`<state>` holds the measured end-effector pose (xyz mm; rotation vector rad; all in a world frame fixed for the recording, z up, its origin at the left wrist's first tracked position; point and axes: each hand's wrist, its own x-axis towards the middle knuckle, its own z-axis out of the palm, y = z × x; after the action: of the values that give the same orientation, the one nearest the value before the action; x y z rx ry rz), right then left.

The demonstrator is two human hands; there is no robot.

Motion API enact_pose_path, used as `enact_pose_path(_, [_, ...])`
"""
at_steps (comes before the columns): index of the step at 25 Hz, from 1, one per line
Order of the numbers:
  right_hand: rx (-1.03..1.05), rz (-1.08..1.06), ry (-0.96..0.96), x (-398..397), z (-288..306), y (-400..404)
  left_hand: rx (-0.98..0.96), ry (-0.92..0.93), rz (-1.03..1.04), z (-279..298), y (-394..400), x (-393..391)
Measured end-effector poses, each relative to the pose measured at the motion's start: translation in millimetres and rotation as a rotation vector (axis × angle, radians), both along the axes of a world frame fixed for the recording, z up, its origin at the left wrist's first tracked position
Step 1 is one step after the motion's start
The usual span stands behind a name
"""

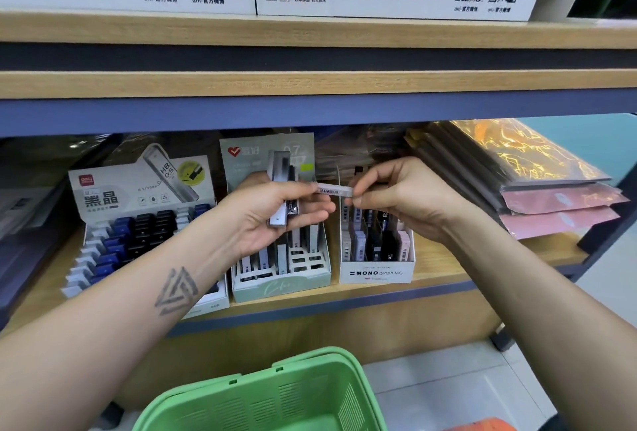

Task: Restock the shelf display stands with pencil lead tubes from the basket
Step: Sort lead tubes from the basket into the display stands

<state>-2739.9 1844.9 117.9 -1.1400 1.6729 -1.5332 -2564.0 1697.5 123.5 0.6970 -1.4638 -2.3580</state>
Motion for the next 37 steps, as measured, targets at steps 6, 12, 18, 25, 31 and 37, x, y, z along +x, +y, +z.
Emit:
enact_pose_path(6, [-0.003, 0.022, 0.26, 5.2, -1.1, -2.1, -0.158, -0.01, 0.127, -2.9, -1.5, -1.7])
enact_pose_path(12, [-0.025, -0.027, 0.118, 12.5, -6.6, -9.5, -0.315, 0.022, 0.162, -2.8, 0.5, -2.3])
enact_pose_path(18, [0.04, 0.109, 0.015, 16.7, -8.3, -10.5, -0.478, 0.033, 0.175, -2.5, 1.9, -2.2])
enact_pose_path(25, [-0.073, -0.134, 0.218, 12.3, -9.6, -13.4, -0.312, 0.089, 0.171, -3.9, 3.8, -1.0])
enact_pose_path(31, [-0.137, -0.055, 0.132, 9.9, -9.8, -9.5, -0.398, 0.032, 0.185, -6.1, 6.0, -4.2])
enact_pose_path(37, [-0.188, -0.043, 0.104, 2.8, -8.7, -1.4, -0.399, 0.008, 0.179, -6.4, 11.0, -8.1])
